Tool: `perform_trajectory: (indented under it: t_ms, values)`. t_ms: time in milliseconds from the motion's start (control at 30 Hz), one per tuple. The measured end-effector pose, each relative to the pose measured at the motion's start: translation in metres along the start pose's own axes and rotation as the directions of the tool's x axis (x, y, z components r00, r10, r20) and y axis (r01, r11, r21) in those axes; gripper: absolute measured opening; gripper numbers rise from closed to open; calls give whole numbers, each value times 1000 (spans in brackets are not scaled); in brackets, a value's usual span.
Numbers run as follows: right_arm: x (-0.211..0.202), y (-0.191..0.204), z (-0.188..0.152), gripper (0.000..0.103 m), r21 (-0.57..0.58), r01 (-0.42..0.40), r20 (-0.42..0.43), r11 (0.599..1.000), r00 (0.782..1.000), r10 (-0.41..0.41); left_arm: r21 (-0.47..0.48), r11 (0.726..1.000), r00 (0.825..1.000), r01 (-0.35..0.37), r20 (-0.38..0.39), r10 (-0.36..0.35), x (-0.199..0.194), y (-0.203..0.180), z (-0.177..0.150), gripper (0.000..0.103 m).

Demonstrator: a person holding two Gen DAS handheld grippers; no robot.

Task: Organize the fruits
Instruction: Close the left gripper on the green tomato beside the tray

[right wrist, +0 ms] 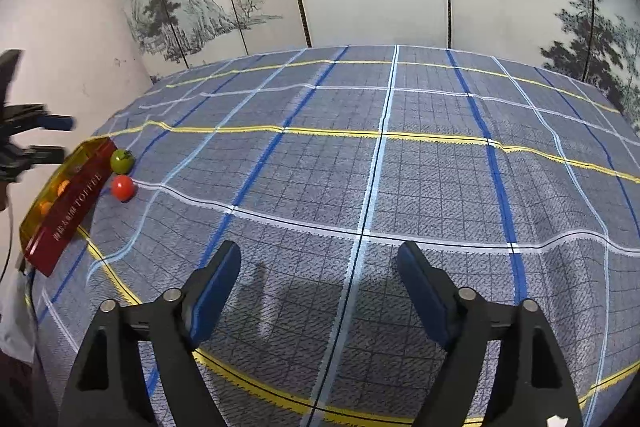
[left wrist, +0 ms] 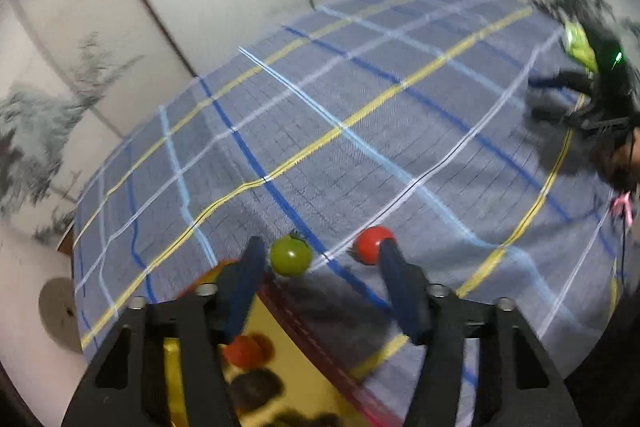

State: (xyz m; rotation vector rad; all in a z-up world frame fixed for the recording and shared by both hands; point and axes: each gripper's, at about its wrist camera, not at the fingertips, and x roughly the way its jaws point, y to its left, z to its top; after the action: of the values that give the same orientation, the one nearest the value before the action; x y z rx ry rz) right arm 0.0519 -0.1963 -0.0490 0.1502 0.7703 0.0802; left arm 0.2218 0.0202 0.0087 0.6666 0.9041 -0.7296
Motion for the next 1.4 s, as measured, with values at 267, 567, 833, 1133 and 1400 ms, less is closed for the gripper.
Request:
perform_trajectory:
  t_ms: [267,567,833,1133,1400]
  values:
    - [-7,-7,-1,82,42,-33,27,999,999,32,116,993,990,22,-144,-5,58,13,1,51]
    - [-7,-6,0,86,40,-42,24,998,999,41,84,995,982,60,-185,-44,85,18,-10,36]
    - [-5,-7,0,87,46,-43,18,998,999,42,-53,998,994,-42,-105,36,55,9,-17,36]
    - [-2,-9,1,87,60,-30,6,998,1000,29,-438,896,990,-76,77,121,-50,4,-57,37]
    - [0,-10,1,87,65,-10,1,998,1000,10,-567,818,983,-92,81,166,-114,-9,-123,37]
